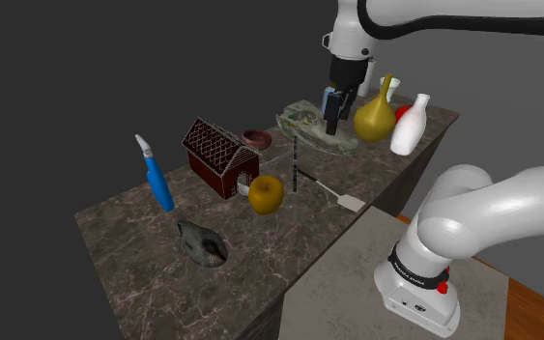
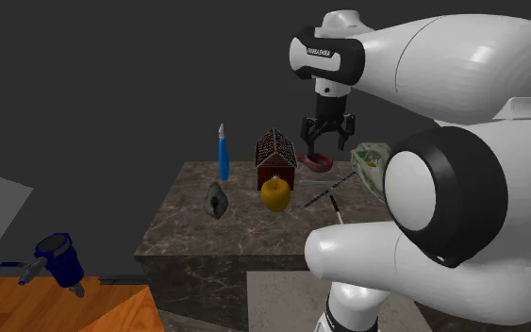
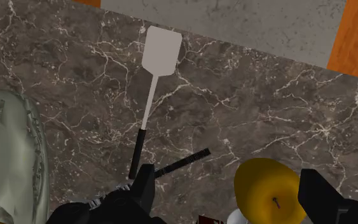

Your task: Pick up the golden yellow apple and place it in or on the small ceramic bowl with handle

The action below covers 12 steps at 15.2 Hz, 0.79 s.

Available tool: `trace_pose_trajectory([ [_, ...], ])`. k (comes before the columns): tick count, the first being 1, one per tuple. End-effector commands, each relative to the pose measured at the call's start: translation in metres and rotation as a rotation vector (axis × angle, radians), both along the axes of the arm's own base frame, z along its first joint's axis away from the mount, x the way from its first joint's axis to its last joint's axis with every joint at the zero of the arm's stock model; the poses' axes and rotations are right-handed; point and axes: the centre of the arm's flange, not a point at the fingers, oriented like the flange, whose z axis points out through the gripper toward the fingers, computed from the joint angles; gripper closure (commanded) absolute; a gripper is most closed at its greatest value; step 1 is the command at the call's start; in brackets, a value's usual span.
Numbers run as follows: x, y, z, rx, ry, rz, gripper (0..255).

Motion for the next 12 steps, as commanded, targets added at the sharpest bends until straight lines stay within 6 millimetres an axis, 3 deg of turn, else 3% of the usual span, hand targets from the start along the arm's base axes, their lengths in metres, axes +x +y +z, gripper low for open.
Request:
trace_pose_trajectory([
  [1,0.0,0.0,0.0,0.0,0.0,0.0,0],
  [12,0.05,0.101,-0.092,-0.083,-0.136,0.092,0],
])
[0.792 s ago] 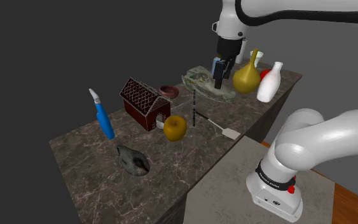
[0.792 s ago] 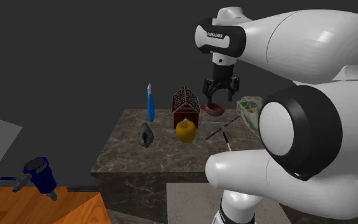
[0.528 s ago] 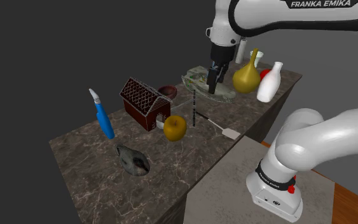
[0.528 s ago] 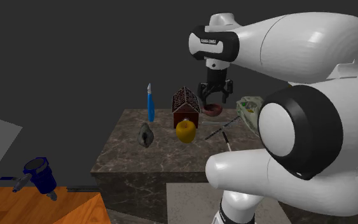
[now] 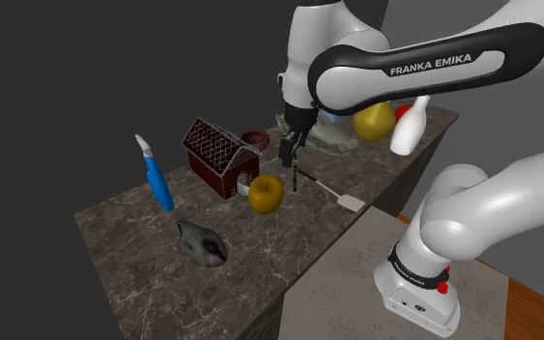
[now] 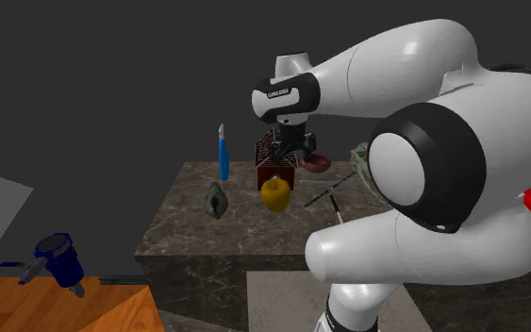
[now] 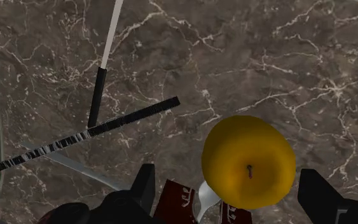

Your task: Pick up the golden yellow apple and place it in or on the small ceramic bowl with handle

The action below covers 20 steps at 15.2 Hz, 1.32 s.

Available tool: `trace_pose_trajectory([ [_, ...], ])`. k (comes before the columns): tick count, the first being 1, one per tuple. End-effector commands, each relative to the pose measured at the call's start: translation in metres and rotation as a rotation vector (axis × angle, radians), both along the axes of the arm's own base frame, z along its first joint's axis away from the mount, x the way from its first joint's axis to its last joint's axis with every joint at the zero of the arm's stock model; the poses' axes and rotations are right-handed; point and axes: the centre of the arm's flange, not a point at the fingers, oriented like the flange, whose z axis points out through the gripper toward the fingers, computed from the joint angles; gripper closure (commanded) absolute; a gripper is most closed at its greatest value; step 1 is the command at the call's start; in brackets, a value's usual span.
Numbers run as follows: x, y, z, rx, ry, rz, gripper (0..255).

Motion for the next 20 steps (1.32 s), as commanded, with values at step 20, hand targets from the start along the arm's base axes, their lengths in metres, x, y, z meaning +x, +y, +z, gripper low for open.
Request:
trace_pose_trajectory([
  [20,0.034,0.051,-0.092,-0.045,-0.079,0.052,0],
])
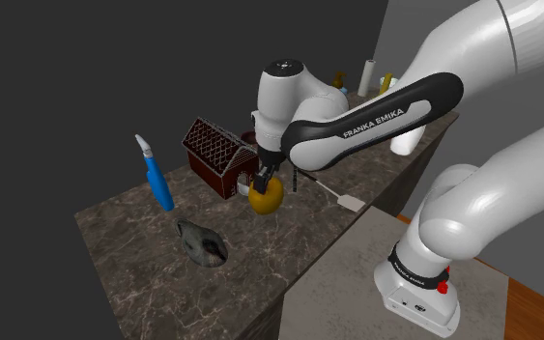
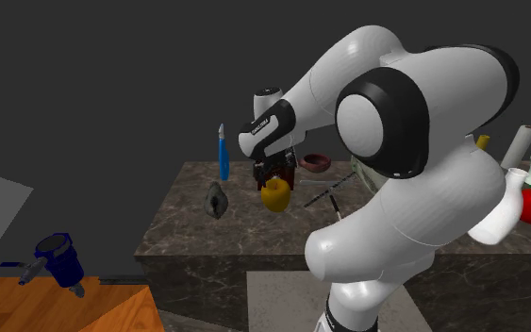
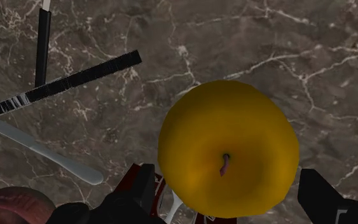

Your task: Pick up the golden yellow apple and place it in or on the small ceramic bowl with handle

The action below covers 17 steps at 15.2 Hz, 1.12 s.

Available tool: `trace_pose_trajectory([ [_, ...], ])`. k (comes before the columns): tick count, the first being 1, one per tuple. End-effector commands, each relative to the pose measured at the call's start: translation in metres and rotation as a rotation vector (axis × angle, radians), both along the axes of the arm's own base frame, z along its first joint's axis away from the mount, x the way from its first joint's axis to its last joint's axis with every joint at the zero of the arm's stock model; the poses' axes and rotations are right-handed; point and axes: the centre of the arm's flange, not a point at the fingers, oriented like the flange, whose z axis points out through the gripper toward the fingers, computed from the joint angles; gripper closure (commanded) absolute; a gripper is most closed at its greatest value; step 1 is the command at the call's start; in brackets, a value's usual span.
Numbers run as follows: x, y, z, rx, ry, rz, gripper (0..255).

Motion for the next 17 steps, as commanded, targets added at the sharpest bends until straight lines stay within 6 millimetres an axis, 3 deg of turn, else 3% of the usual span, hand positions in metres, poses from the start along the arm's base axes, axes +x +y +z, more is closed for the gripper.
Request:
trace_pose_trajectory([
  [1,0.0,0.0,0.0,0.0,0.0,0.0,0],
  [2,0.0,0.0,0.0,0.0,0.0,0.0,255],
  [11,0.0,0.0,0.0,0.0,0.0,0.0,255],
  [17,0.0,0.0,0.032,0.0,0.0,0.0,255],
])
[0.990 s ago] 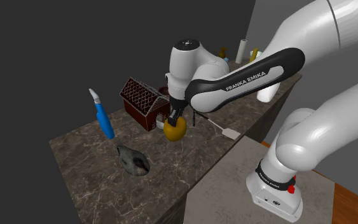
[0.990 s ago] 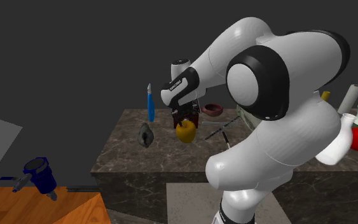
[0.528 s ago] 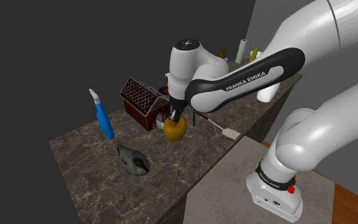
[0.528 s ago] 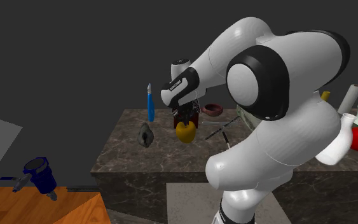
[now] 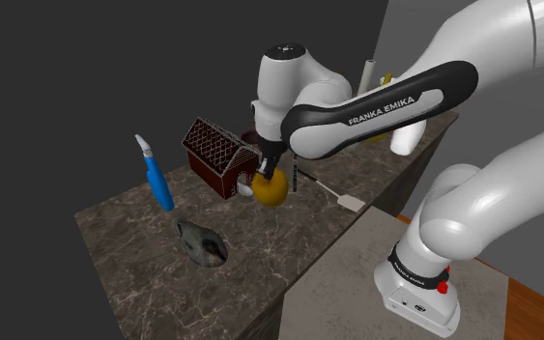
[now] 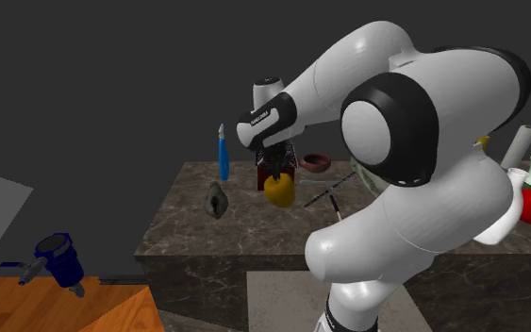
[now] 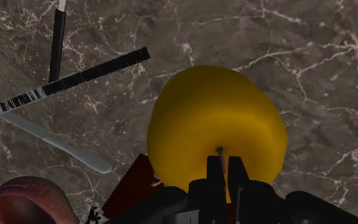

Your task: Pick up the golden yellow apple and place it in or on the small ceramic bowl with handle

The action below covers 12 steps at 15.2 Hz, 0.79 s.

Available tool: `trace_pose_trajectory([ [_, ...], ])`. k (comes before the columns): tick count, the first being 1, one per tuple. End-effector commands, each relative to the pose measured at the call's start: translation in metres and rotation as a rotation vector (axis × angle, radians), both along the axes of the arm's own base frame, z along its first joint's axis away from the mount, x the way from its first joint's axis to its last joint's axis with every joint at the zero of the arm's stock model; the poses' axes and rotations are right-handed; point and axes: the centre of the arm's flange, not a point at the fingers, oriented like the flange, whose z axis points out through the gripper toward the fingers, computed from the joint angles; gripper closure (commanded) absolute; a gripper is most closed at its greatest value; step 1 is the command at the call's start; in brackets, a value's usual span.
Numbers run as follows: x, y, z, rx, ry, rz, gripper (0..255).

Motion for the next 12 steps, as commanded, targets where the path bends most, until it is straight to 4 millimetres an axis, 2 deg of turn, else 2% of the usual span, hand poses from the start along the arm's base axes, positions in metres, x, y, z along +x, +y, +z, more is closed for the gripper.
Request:
trace_pose_trajectory([
  [1,0.001,-0.001,0.01,0.0,0.0,0.0,255],
  [12,0.001,-0.001,0.068,0.0,0.0,0.0,255],
])
